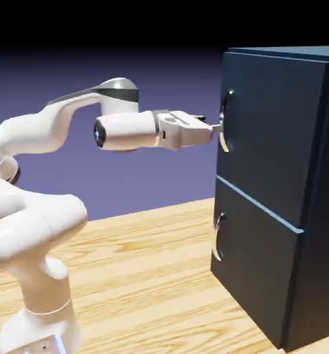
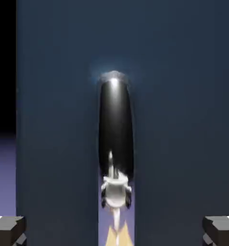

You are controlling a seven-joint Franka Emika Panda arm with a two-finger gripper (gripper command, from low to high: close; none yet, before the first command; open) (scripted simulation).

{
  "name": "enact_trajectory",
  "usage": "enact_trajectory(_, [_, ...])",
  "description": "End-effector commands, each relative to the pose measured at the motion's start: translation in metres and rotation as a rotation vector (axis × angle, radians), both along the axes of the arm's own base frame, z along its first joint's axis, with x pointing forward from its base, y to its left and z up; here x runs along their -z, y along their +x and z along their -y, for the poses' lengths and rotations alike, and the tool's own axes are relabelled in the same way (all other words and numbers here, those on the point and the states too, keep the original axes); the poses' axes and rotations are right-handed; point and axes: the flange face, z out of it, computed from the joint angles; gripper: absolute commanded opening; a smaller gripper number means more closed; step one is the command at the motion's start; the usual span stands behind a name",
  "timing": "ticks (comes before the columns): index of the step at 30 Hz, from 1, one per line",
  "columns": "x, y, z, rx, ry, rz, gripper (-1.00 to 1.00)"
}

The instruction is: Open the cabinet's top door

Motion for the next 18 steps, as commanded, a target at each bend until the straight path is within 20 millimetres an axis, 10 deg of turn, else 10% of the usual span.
enact_trajectory(1, [0.000, 0.007, 0.001, 0.000, 0.001, 0.000, 0.00])
enact_trajectory(2, [0.000, 0.007, 0.001, 0.000, 0.001, 0.000, -1.00])
enact_trajectory(18, [0.000, -0.098, 0.078, -0.418, 0.001, 0.000, -1.00])
